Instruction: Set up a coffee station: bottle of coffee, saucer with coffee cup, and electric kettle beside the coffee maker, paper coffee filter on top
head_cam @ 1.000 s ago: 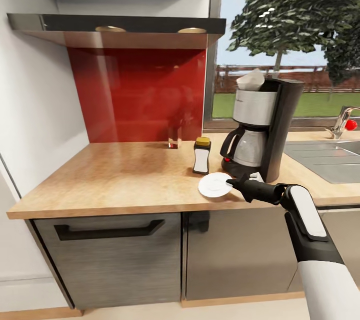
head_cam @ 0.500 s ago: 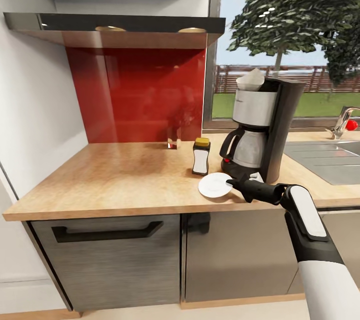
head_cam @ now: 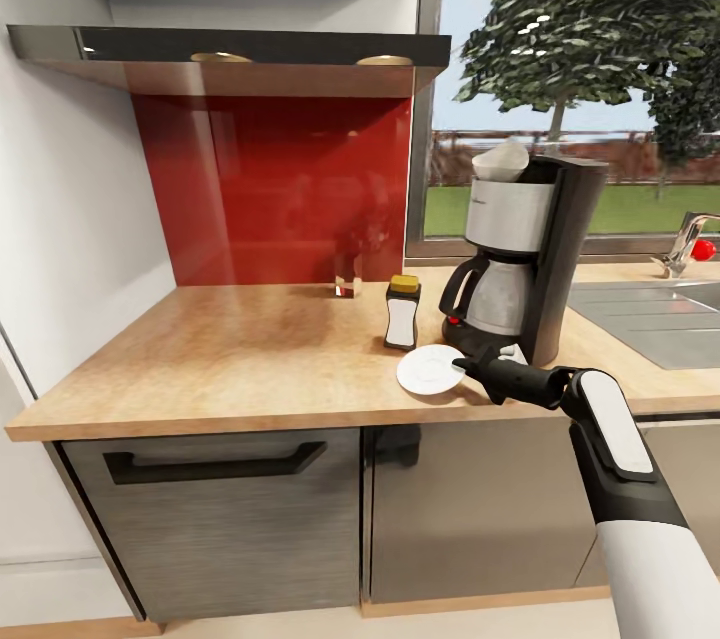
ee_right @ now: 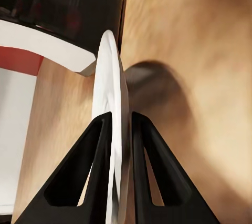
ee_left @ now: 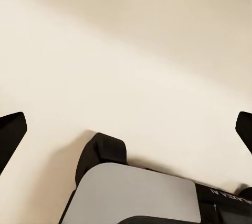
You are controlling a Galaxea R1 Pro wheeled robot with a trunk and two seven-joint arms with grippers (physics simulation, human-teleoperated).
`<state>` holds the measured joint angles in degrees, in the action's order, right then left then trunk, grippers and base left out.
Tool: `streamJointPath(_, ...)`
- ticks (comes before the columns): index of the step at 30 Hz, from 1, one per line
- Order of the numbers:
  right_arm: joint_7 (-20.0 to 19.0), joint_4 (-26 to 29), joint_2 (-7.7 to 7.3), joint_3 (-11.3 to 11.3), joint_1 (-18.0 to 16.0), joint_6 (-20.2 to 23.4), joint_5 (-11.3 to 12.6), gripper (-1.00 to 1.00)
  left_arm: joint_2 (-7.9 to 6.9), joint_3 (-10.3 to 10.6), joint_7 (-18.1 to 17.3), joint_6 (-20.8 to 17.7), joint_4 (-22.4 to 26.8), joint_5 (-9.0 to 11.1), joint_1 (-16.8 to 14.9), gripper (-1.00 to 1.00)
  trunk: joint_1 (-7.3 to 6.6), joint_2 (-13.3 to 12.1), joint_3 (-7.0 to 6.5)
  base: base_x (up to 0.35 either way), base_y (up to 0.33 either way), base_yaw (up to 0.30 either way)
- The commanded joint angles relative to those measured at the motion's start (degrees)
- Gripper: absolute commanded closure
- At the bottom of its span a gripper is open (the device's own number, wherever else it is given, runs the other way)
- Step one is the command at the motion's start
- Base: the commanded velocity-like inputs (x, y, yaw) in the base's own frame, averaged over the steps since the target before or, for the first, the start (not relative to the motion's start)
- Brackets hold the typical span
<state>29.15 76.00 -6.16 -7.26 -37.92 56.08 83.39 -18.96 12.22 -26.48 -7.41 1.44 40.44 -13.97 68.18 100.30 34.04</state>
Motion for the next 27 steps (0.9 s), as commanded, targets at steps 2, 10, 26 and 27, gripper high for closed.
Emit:
streamJointPath(2,0.5,0.0,0.01,-0.1,0.0,0.1,0.7,1.0,-0.03,0.3,-0.1,-0.4,0.1,0.6,0.0,-1.0,-0.01,0.0,0.06,0.0,0.0,0.0)
streamJointPath(10,0.5,0.0,0.01,-0.1,0.0,0.1,0.7,1.0,-0.03,0.3,-0.1,-0.4,0.1,0.6,0.0,-1.0,-0.01,0.0,0.06,0.0,0.0,0.0)
streamJointPath(26,0.5,-0.6,0.01,-0.1,0.0,0.1,0.7,1.0,-0.03,0.3,-0.1,-0.4,0.1,0.6,0.0,-1.0,-0.01,0.0,0.06,0.0,0.0,0.0)
streamJointPath(27,0.5,-1.2,0.01,-0.1,0.0,0.1,0.7,1.0,-0.03,0.3,-0.1,-0.4,0.1,0.6,0.0,-1.0,-0.01,0.0,0.06,0.0,0.0,0.0)
